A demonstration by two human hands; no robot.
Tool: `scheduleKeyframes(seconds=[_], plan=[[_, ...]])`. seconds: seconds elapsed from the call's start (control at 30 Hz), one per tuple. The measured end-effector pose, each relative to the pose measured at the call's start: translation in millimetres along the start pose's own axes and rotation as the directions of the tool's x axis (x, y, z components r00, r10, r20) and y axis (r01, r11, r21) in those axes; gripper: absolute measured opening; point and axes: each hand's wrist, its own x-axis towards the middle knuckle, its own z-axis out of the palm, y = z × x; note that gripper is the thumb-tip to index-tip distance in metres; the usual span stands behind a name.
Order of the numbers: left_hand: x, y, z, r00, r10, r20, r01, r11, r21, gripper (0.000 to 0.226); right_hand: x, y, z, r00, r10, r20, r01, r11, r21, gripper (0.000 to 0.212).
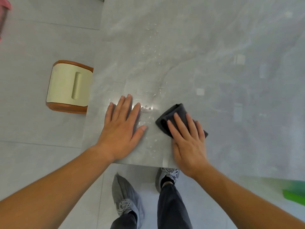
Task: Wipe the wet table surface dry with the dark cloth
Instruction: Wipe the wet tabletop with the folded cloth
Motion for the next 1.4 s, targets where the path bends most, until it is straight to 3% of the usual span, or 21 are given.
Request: scheduleKeyframes(seconds=[0.13, 0.27, 0.33, 0.53, 0.6, 0.73, 0.8, 0.97, 1.03, 1.17, 1.23, 1.4], plan=[[-18, -9, 8, 0.998, 0.043, 0.039, -0.044, 0.998, 0.043, 0.078, -17, 9, 3, 0.991, -0.133, 0.032, 0.134, 0.99, -0.036, 0.057], [-29, -17, 14, 0.997, 0.068, 0.039, -0.069, 0.997, 0.04, 0.076, 2, -1, 3, 0.976, 0.199, -0.085, -0.192, 0.978, 0.08, 0.06], [-34, -21, 16, 0.996, 0.074, 0.048, -0.074, 0.997, 0.005, 0.075, -9, -31, 12, 0.948, 0.292, -0.13, -0.278, 0.954, 0.114, 0.061], [-34, -27, 15, 0.992, 0.104, 0.073, -0.101, 0.994, -0.043, 0.082, -55, -58, 33, 0.996, -0.084, -0.02, 0.085, 0.996, 0.002, 0.058], [-35, -27, 17, 0.992, 0.103, 0.073, -0.1, 0.994, -0.041, 0.081, -43, -41, 27, 0.993, -0.116, 0.001, 0.116, 0.993, -0.039, 0.056], [-34, -28, 20, 0.993, 0.093, 0.066, -0.094, 0.996, 0.0, 0.08, -7, -32, 13, 0.961, 0.259, -0.096, -0.252, 0.964, 0.08, 0.058], [-34, -29, 20, 0.994, 0.092, 0.065, -0.093, 0.996, 0.007, 0.079, -6, -50, 17, 0.936, 0.33, -0.125, -0.322, 0.944, 0.078, 0.059], [-34, -29, 18, 0.993, 0.096, 0.071, -0.094, 0.995, -0.022, 0.077, -31, -55, 24, 0.998, 0.053, -0.037, -0.053, 0.999, -0.008, 0.058], [-34, -30, 16, 0.993, 0.094, 0.075, -0.092, 0.995, -0.03, 0.077, -15, -45, 19, 0.996, 0.083, -0.018, -0.083, 0.997, 0.003, 0.058], [-34, -26, 9, 0.993, 0.089, 0.082, -0.085, 0.995, -0.047, 0.077, 49, -37, 4, 0.949, 0.309, -0.065, -0.304, 0.95, 0.071, 0.057], [-31, -26, 5, 0.994, 0.09, 0.054, -0.087, 0.995, -0.058, 0.076, 63, -39, 3, 0.94, 0.333, -0.075, -0.329, 0.942, 0.065, 0.058], [4, -29, -10, 0.999, 0.035, -0.024, -0.035, 0.999, -0.037, 0.07, 47, -19, -2, 0.998, 0.058, 0.012, -0.058, 0.998, -0.022, 0.058]])
